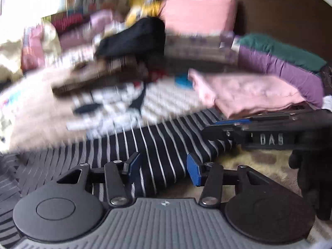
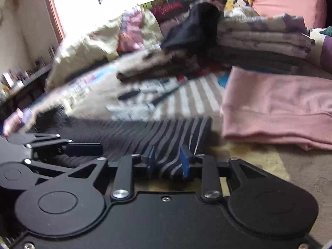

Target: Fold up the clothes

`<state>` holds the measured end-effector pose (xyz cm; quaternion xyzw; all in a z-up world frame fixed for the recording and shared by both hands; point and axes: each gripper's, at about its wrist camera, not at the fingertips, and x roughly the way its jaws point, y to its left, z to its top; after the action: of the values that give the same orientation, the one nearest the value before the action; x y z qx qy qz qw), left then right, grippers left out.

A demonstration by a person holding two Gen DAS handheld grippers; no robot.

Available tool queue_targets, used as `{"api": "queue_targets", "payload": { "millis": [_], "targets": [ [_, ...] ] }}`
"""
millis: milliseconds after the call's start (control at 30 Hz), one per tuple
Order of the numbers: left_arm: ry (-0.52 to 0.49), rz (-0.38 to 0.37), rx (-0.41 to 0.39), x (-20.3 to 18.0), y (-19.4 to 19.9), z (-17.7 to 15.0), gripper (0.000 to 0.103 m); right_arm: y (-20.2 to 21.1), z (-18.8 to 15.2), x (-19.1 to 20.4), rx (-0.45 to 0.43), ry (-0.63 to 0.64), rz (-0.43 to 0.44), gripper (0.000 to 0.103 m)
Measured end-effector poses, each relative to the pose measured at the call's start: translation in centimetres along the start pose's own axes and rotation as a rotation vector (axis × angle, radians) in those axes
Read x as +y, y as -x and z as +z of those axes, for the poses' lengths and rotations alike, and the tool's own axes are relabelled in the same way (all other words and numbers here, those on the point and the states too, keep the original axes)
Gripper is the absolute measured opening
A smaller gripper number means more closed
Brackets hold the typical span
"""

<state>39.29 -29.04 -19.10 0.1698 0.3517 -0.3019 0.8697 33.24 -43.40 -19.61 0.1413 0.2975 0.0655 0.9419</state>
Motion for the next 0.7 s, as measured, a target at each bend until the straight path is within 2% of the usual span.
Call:
{"api": "queue_targets", "payload": {
  "millis": [67, 133, 167, 200, 267, 400, 433, 467, 567, 600, 700],
  "targets": [
    [-0.065, 0.007, 0.016, -0.8, 1.0, 0.5, 0.051, 0.0, 0.0, -0.2, 0.021, 0.015, -0.032, 0.022],
    [-0.042, 0.029, -0.032, 0.0, 3.1, 0.0, 0.056, 0.6, 0.5, 0.0, -0.014, 0.037, -0.071, 0.027],
    [-0.023, 0.057, -0.057, 0.6, 4.3, -0.7, 0.063, 0.9, 0.6, -0.1, -0.044, 0.014, -0.039, 0.027],
    [-0.003, 0.084, -0.083, 1.2, 5.4, -1.3, 0.065, 1.2, 0.8, -0.2, -0.074, -0.009, -0.006, 0.029],
    [0.051, 0.133, -0.115, 2.9, 7.9, -3.1, 0.066, 1.2, 1.1, 0.4, -0.097, -0.045, 0.043, 0.034],
    [0.161, 0.270, -0.141, 7.8, 12.8, -7.4, 0.065, 0.1, 1.5, 3.6, -0.109, -0.037, 0.111, 0.035],
    [0.159, 0.310, -0.141, 9.1, 13.6, -8.0, 0.058, -0.1, 1.6, 4.6, -0.117, -0.041, 0.135, 0.035],
    [0.152, 0.364, -0.136, 10.8, 14.3, -8.4, 0.046, -0.2, 1.7, 5.5, -0.132, -0.046, 0.166, 0.035],
    [0.166, 0.471, -0.107, 16.1, 15.1, -8.3, 0.039, -0.7, 1.7, 8.9, -0.155, -0.025, 0.261, 0.035],
    [0.167, 0.488, -0.110, 17.8, 15.1, -8.1, 0.037, -1.0, 1.5, 10.1, -0.154, 0.000, 0.282, 0.035],
    [0.153, 0.510, -0.055, 22.7, 14.0, -7.3, 0.020, -2.1, 1.0, 13.5, -0.135, 0.073, 0.367, 0.035]
  ]
}}
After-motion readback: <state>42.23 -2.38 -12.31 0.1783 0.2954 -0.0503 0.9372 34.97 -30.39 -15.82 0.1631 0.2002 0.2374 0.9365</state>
